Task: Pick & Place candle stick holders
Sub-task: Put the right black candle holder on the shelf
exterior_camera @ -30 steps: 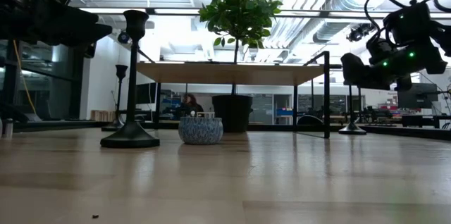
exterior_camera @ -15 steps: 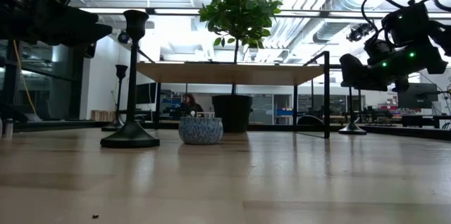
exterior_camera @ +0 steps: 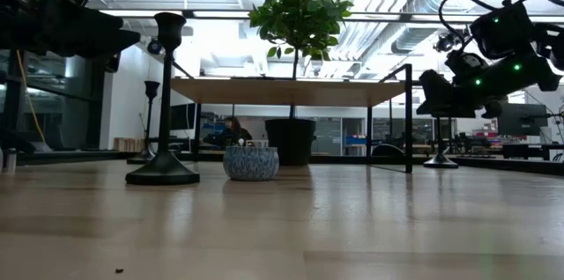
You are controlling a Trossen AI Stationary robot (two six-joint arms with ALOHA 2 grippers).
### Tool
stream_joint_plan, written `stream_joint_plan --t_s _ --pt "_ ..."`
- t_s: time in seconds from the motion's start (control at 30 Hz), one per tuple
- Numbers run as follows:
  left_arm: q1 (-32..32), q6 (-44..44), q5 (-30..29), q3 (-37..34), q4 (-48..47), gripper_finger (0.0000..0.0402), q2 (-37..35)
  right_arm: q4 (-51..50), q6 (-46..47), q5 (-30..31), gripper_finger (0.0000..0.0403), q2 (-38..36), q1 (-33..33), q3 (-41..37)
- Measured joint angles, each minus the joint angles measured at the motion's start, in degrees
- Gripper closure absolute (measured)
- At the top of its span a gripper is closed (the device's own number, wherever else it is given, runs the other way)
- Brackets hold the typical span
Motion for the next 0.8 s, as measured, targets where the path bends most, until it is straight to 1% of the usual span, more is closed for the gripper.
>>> stream_joint_plan --t_s 0.13,0.23,0.3,0.4,0.47,0.57,0.7,0.8 --pt "0.0 0.0 0.0 0.0 0.0 0.0231 0.0 -0.8 1.1 -0.3 0.0199 0.0 4.3 2.5" --pt "0.0 0.0 -0.1 0.0 0.0 0.0231 0.0 -1.3 0.4 2.3 0.0199 0.1 7.8 4.9" --pt "0.0 0.0 -0.1 0.0 0.0 0.0231 0.0 -3.5 -0.4 6.5 0.0199 0.8 10.0 6.6" --pt "0.0 0.0 -0.1 0.0 0.0 0.0231 0.0 -8.6 1.0 15.0 0.0199 2.1 12.8 8.3" --pt "0.0 0.0 -0.1 0.0 0.0 0.0231 0.0 -11.9 5.2 21.4 0.0199 2.7 14.6 9.0" --pt "0.0 0.0 -0.1 0.0 0.0 0.0231 0.0 -17.3 11.5 29.4 0.0199 3.0 17.1 9.5" --pt "0.0 0.0 -0.1 0.0 0.0 0.0231 0.0 -21.9 17.7 36.7 0.0199 3.0 19.1 9.6" --pt "0.0 0.0 -0.1 0.0 0.0 0.0231 0.0 -22.0 18.5 40.1 0.0199 3.0 19.0 9.6"
